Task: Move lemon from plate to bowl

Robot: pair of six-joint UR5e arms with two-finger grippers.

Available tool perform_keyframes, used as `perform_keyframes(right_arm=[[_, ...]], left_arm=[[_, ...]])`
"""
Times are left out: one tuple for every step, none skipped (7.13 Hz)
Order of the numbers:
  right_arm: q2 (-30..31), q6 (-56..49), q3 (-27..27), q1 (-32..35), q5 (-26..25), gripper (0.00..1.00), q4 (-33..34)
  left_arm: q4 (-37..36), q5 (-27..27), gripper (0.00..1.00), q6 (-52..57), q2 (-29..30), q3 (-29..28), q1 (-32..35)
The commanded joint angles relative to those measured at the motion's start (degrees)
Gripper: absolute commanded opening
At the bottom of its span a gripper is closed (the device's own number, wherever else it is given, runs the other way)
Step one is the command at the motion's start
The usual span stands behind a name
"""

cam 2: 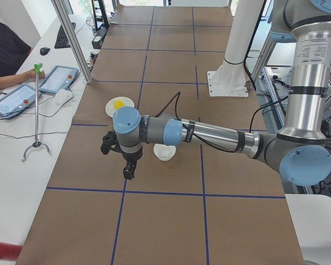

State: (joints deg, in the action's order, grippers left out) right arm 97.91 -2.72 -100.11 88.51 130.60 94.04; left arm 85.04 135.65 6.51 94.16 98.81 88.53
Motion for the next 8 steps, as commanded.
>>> perform_keyframes(right_arm=[[0.0,0.0,0.0,0.0,0.0,1.0,0.0],[0.0,0.0,0.0,0.0,0.0,1.0,0.0],[0.0,0.0,0.0,0.0,0.0,1.0,0.0],[0.0,0.0,0.0,0.0,0.0,1.0,0.0],[0.0,0.0,0.0,0.0,0.0,1.0,0.0],[0.0,0.0,0.0,0.0,0.0,1.0,0.0],[0.0,0.0,0.0,0.0,0.0,1.0,0.0],[0.0,0.0,0.0,0.0,0.0,1.0,0.0]], left_arm=[[-0.1,0.0,1.0,-0.4,5.2,-0.4,-3.9],[-0.1,0.0,1.0,-3.1,7.2,-0.6,-7.8],[-0.1,-0.1,1.0,-9.9,10.6,-0.8,-13.4],[-0.1,-0.1,1.0,-18.5,14.2,-1.1,-18.6],[-0.1,-0.3,1.0,-25.6,18.0,-2.9,-22.1],[0.0,-1.9,1.0,-29.5,23.1,-7.4,-23.0],[0.1,-2.3,1.0,-30.9,28.2,-13.5,-23.7],[1.6,-2.6,1.0,-32.2,32.7,-19.0,-24.0]])
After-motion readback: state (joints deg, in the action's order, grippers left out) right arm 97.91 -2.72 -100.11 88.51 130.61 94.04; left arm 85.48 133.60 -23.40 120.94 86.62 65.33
